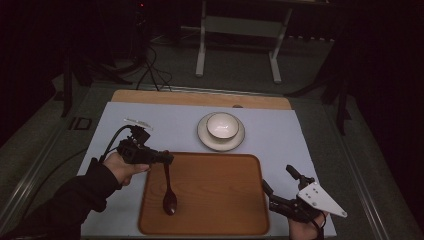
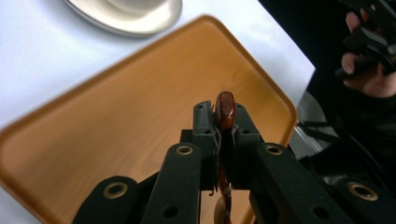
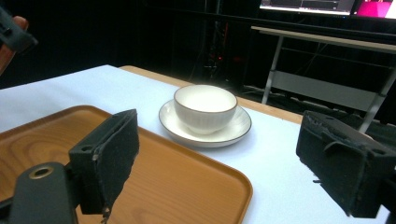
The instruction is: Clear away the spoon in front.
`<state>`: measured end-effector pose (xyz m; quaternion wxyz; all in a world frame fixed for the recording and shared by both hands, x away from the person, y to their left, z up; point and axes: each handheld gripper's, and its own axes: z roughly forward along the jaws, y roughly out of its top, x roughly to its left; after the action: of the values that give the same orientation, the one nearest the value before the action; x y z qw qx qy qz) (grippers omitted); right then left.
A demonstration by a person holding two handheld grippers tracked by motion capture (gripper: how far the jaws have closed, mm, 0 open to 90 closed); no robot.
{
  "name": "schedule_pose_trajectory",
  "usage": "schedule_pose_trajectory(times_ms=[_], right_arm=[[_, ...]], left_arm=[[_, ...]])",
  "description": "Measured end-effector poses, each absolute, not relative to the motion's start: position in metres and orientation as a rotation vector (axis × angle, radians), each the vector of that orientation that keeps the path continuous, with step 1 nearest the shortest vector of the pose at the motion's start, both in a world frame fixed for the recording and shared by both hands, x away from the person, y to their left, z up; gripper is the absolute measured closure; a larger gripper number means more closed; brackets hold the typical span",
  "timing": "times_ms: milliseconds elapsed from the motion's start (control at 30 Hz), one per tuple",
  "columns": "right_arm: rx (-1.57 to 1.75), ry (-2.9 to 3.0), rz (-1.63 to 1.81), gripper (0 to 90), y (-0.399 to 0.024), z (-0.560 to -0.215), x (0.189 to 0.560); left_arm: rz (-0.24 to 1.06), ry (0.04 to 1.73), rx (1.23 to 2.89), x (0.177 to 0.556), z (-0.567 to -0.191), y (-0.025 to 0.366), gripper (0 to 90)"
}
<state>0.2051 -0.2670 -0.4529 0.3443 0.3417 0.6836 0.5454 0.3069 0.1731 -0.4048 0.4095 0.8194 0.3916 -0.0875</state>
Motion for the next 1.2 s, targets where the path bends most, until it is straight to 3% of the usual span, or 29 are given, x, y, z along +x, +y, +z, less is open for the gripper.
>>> schedule_pose_trajectory(times_ms=[533,1200], right_arm=[[0.891,1.783,1.415,13.0,-0.267,-0.454,0.207],[0.888,1.800,1.419,13.1,-0.266,-0.455,0.207]], left_arm=[[-0.360,0.946,2.094,0.311,-0.452,0.158,83.4],[-0.270,0.985,2.038,0.325,-0.485,0.162,77.3]])
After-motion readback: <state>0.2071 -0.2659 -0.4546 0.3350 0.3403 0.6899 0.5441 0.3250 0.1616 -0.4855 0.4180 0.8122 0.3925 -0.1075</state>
